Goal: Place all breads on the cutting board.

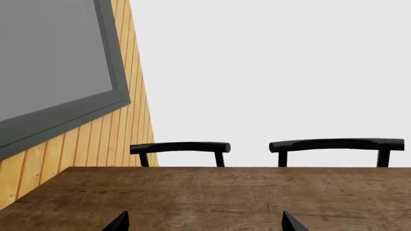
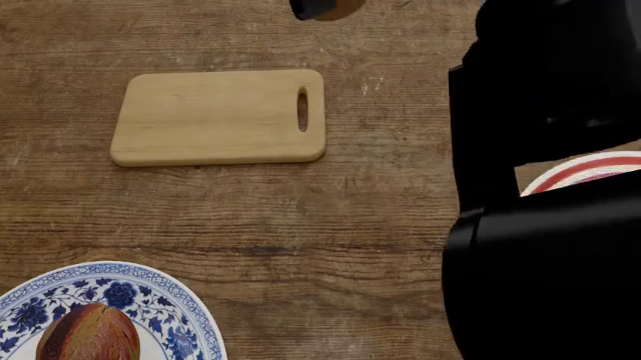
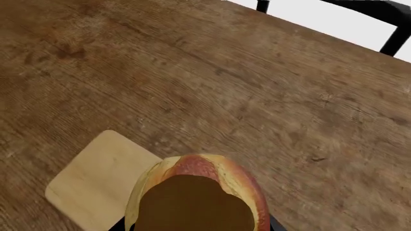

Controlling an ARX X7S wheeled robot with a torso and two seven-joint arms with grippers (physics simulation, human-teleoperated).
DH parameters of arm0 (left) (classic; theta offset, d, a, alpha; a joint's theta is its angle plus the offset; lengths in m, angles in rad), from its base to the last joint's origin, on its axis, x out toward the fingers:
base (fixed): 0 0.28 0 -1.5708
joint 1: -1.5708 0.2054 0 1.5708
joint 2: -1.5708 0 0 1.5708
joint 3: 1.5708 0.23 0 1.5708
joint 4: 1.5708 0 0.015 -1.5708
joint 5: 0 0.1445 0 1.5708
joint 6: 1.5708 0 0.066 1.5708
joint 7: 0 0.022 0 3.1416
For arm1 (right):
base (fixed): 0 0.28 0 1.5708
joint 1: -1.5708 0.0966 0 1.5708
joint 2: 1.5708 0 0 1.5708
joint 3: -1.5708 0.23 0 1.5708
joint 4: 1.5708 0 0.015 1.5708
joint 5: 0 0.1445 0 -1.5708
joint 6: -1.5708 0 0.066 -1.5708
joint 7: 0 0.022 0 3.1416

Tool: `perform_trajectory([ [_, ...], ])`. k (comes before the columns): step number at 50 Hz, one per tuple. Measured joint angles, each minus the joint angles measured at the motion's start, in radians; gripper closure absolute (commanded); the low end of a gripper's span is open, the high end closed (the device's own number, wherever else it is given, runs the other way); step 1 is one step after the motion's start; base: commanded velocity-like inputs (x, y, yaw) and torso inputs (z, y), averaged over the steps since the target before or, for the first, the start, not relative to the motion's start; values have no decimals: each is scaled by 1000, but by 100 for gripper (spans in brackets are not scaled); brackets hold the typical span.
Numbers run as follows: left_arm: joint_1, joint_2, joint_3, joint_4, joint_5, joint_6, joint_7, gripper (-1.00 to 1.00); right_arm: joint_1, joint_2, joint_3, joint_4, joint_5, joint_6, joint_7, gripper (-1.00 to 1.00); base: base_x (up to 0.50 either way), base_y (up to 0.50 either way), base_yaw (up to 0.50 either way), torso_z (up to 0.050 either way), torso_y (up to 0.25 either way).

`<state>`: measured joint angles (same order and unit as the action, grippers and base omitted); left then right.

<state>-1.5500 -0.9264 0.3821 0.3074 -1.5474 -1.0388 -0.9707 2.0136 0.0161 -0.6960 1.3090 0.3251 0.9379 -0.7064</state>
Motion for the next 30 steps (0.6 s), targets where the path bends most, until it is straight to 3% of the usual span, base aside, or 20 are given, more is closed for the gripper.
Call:
perform_trajectory([
  [16, 25, -3, 1, 1, 21, 19, 10, -100, -50, -13, -476, -24, 588, -66, 164, 100, 0, 0, 0, 0, 0],
  [30, 51, -16, -9, 17, 5, 30, -2, -100, -74, -16, -698, -50, 879, -111, 253, 100, 0, 0, 0, 0, 0],
])
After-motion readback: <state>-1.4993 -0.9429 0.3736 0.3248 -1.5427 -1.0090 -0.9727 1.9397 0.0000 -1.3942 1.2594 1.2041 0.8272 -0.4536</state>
